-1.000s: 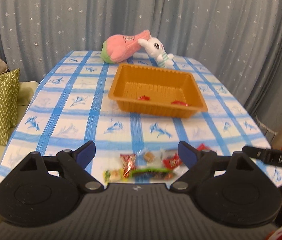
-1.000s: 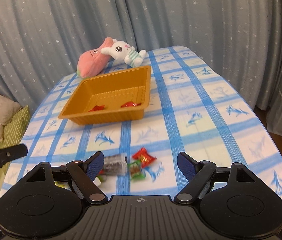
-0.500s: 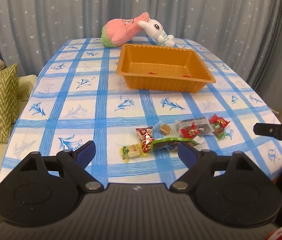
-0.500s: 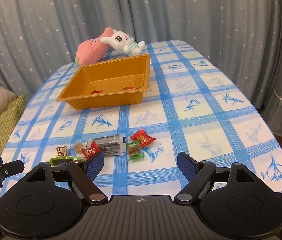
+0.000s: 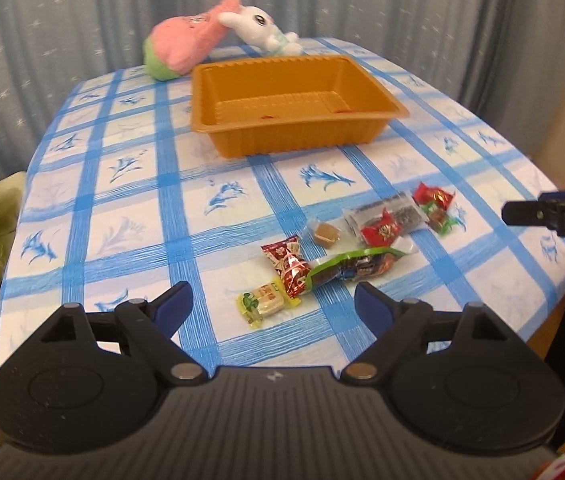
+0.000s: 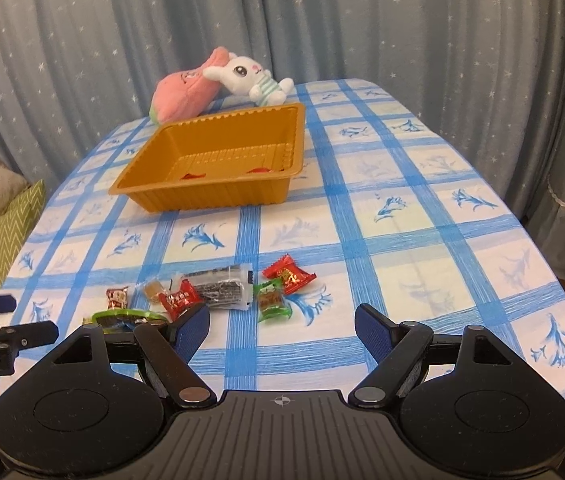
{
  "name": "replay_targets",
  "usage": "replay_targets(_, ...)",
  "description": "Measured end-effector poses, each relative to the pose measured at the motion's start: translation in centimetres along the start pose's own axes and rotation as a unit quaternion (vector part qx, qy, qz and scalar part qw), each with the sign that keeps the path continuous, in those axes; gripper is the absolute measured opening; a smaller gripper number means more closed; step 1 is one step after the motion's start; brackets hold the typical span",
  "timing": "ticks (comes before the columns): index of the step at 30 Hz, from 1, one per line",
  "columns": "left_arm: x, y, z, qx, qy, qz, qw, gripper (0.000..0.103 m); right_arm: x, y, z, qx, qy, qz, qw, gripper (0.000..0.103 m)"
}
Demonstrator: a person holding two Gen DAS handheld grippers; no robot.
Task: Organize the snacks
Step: 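Grasp the yellow snack packet with the left tool while the right tool grasps a green-wrapped candy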
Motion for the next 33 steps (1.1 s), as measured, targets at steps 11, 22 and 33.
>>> replay_targets(11,2.9,0.5,0.6,0.105,-0.021,0.023,0.9940,0.081,2.5,0.4,0.7,0.000,-0.018,-0.004,1.000,0.080)
replay_targets(22,7.3,0.7,0.9,0.188,-0.039,0.042,0.9805,0.061,5.0,1.5,1.0,0.007,-0.036,0.003,0.999,0.080)
replay_targets(33,8.2,0.0,0.5,0.155,-0.064,0.085,0.9822,0.038,6.9,2.0,1.2,0.015,-0.048,0.005,0.999,0.080)
Point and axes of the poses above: each gripper's, at about its wrist camera, not at the fingertips, and x roughly the way its jaws point, y to its right, z to its underside, the point moved 7 cm from there along x, roughly the way its jaws point, and after that the axes turned 6 degrees about -z, right-handed, at the moved point
